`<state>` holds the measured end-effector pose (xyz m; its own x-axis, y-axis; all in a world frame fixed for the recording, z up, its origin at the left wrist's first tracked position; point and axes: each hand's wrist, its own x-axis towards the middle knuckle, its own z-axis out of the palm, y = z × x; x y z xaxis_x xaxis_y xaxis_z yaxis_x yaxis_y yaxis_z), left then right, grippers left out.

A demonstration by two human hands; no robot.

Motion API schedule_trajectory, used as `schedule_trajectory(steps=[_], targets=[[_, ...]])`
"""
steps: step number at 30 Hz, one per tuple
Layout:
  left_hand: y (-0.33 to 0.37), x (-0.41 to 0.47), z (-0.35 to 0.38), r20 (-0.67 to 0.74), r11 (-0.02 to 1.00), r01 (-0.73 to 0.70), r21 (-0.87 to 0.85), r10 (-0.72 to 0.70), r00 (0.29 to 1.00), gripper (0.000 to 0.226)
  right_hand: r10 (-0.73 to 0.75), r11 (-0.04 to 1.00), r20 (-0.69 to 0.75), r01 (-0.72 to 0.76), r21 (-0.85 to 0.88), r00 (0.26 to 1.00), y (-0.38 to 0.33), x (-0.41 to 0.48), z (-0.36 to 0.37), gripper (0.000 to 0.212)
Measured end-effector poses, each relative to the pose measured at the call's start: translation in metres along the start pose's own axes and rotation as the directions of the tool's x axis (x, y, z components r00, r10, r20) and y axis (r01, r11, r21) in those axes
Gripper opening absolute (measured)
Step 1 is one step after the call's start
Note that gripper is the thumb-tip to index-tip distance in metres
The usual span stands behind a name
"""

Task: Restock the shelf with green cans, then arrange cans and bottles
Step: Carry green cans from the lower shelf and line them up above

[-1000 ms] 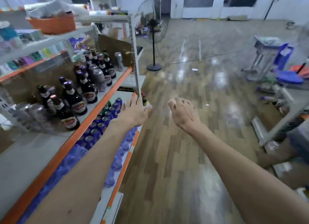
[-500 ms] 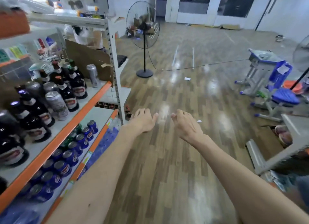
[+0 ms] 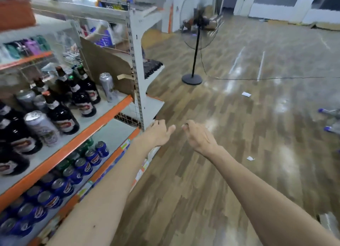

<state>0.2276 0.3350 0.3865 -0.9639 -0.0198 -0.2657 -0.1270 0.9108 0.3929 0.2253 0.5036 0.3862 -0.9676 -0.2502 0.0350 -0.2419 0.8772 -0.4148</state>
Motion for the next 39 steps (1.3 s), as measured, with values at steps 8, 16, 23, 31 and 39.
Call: schedule_trajectory(steps=[8, 16, 23, 31, 39], targets=[[-0.061, 0.045, -0.027, -0.101, 0.921, 0.332, -0.203, -0.357, 0.929, 0.06, -0.347, 0.915, 0.223, 0.381, -0.133, 0.911, -0.064, 0.141, 0.045, 0.04], [-0.145, 0.097, -0.019, -0.123, 0.844, 0.487, -0.226, -0.521, 0.845, 0.046, -0.632, 0.66, 0.406, 0.733, -0.165, 0.66, -0.11, 0.228, 0.146, 0.078], [-0.184, 0.147, -0.005, -0.091, 0.803, 0.546, -0.239, -0.578, 0.811, 0.036, -0.594, 0.727, 0.444, 0.684, -0.061, 0.671, -0.118, 0.293, 0.184, 0.029], [-0.287, 0.255, 0.11, -0.296, 0.746, 0.613, -0.259, -0.665, 0.685, 0.049, -0.644, 0.736, 0.402, 0.67, 0.094, 0.651, -0.099, 0.364, 0.36, 0.035], [-0.413, 0.311, 0.194, -0.524, 0.707, 0.7, -0.1, -0.636, 0.567, 0.046, -0.743, 0.669, 0.221, 0.697, 0.257, 0.632, -0.104, 0.415, 0.545, 0.036]])
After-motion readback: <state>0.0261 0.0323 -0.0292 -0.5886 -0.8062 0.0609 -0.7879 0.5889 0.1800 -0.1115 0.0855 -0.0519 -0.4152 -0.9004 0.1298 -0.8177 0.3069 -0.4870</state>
